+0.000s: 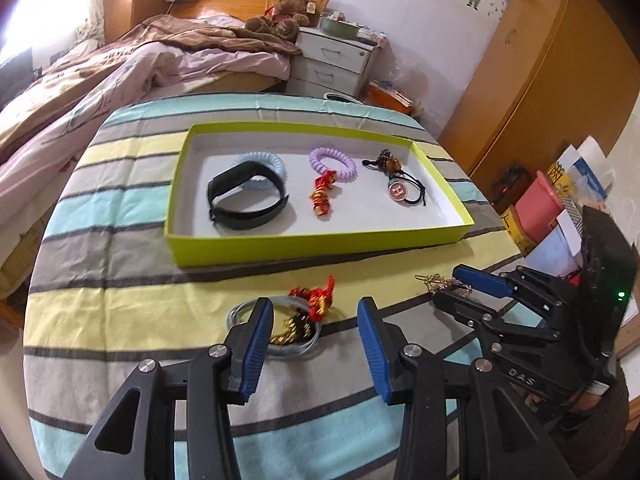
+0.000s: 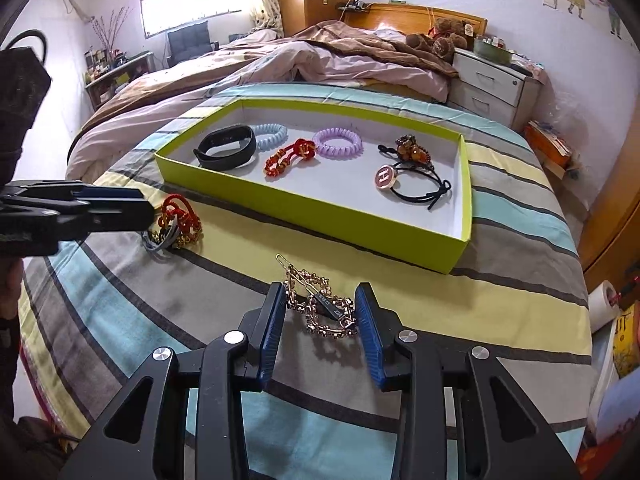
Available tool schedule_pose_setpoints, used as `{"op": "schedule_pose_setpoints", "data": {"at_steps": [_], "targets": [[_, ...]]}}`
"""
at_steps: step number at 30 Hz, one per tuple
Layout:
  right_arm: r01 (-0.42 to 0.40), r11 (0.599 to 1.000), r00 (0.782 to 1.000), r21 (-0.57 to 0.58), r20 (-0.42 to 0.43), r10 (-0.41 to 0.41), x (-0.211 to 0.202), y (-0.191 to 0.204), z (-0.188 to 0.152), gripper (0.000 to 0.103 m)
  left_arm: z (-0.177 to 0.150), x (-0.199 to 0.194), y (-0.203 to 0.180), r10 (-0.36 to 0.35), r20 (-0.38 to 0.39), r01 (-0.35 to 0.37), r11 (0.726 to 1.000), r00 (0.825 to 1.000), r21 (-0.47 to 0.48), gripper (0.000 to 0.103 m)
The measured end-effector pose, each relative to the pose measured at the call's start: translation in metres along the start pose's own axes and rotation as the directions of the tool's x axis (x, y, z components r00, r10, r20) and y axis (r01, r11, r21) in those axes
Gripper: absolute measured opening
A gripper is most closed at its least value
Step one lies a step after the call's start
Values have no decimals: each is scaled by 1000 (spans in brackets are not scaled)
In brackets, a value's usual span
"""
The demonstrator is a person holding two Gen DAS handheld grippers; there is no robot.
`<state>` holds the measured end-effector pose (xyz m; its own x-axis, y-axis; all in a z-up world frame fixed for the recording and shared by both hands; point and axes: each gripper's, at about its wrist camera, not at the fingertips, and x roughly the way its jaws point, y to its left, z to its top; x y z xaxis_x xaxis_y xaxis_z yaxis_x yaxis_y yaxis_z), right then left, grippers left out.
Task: Organize jewelry
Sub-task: 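Grasp the gold rhinestone hair clip with the right tool while the left tool grasps another red knotted charm, then carry both items into the green box and open both tools to release them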
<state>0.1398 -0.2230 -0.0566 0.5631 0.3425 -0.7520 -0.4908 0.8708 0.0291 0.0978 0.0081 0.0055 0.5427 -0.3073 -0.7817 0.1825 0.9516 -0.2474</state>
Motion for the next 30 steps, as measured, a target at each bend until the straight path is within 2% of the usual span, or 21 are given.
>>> {"op": "schedule_pose_setpoints", "data": {"at_steps": [3,7,10,14,16,17,20,28,30], "targets": [[2,1000,1000,21,10,-3,-3,-4,0,37,2,8,-8,18,-4,-18,999,1000,39,43],[2,999,1000,40,26,-3,-10,-7,-2,37,4,17,-14,87,-9,-86,994,996,69,43],[-3,999,999,51,37,1,-15,-8,-2,37,5,22,-13,77,-23,-76,996,997,51,43],[-3,999,999,53,43,0,-17,-8,-2,37,5,25,-17,109,-21,-107,992,994,73,42],[-7,999,999,53,45,4,-17,-8,-2,37,6,25,-18,102,-18,-100,992,995,76,37],[-9,999,999,53,46,7,-17,-8,-3,37,6,26,-19,103,-19,-101,992,994,81,27],[-13,998,999,56,45,11,-17,-8,-4,37,6,27,-20,107,-27,-104,990,994,93,14],[-15,998,999,60,53,11,-19,-7,-4,37,7,16,-18,79,4,-79,994,997,74,12],[-15,998,998,63,55,12,-20,-8,-4,37,9,10,-14,47,22,-48,998,999,47,12]]}}
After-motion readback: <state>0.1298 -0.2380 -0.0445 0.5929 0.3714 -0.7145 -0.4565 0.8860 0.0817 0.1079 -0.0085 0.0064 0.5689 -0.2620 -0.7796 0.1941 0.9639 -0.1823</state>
